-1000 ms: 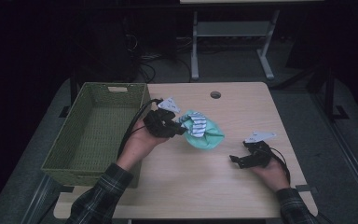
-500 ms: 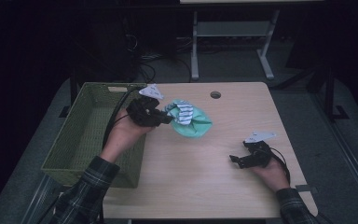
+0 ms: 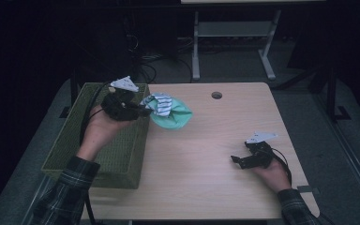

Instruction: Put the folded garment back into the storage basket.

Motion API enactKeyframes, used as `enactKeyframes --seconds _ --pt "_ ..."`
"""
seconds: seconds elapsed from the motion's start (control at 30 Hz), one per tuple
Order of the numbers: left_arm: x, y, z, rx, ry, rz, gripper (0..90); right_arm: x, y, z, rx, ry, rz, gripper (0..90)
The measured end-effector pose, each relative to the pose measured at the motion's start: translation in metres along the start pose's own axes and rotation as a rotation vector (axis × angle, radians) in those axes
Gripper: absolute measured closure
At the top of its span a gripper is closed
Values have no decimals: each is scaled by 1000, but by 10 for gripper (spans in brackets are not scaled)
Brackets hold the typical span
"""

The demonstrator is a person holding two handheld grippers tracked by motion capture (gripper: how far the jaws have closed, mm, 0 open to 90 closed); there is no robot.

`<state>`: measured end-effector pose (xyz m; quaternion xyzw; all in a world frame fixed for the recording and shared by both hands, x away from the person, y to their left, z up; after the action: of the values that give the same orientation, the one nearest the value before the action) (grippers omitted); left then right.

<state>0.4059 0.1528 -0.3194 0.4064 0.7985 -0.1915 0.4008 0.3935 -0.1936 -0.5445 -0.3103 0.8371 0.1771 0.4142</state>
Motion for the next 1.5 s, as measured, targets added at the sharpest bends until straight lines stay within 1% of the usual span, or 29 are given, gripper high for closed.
enactKeyframes --seconds 0.2,0.27,0.37,0.5,0.57,0.63,0.67,0.73,0.83,0.9,0.97,1.03,1.13,1.23,1.3,1.43,1.5 --pt "11 16 -16 -49 8 -26 814 0 0 0 2 0 0 130" --pt "16 23 -22 -81 12 -25 814 0 0 0 2 1 1 130" --pt "22 31 -30 -109 -2 -46 812 0 0 0 2 1 1 130" --pt "31 41 -41 -142 -2 -75 812 0 0 0 2 1 1 130" --pt "37 47 -48 -171 4 -79 812 0 0 0 2 1 0 130" --pt "43 52 -54 -189 1 -99 811 0 0 0 2 1 0 129" --pt "47 56 -58 -202 -7 -117 811 0 0 0 2 1 0 130" --pt "55 61 -62 -218 -6 -135 812 0 0 0 2 1 0 130" --pt "70 72 -67 -249 2 -163 812 0 0 0 2 1 0 130" --pt "81 80 -69 -275 8 -189 812 0 0 0 2 1 2 130" --pt "93 87 -69 -291 20 -208 812 0 0 0 3 1 2 130" --pt "103 91 -67 -298 32 -225 812 0 0 0 3 4 1 130" --pt "119 97 -59 -304 48 -257 812 0 0 0 3 3 1 130" --pt "132 100 -50 -311 75 -266 812 0 -1 0 4 4 2 130" --pt "139 101 -44 -316 92 -263 812 0 -1 0 4 3 2 130" --pt "157 101 -28 -303 117 -287 810 0 -1 0 5 4 5 130" --pt "163 102 -23 -301 128 -296 807 0 -1 0 6 3 6 130"
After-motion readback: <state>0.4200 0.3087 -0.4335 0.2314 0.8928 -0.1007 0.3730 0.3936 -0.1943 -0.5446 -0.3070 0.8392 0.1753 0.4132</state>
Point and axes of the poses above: each handheld gripper's, and its own axes: z roughly forward along the jaws, x roughly out of its underside, y roughly to its left, the point moved 9 cm from there along z, roughly forward along the jaws, and after that the axes turned 7 degrees about -y, right-handed, at the moved point
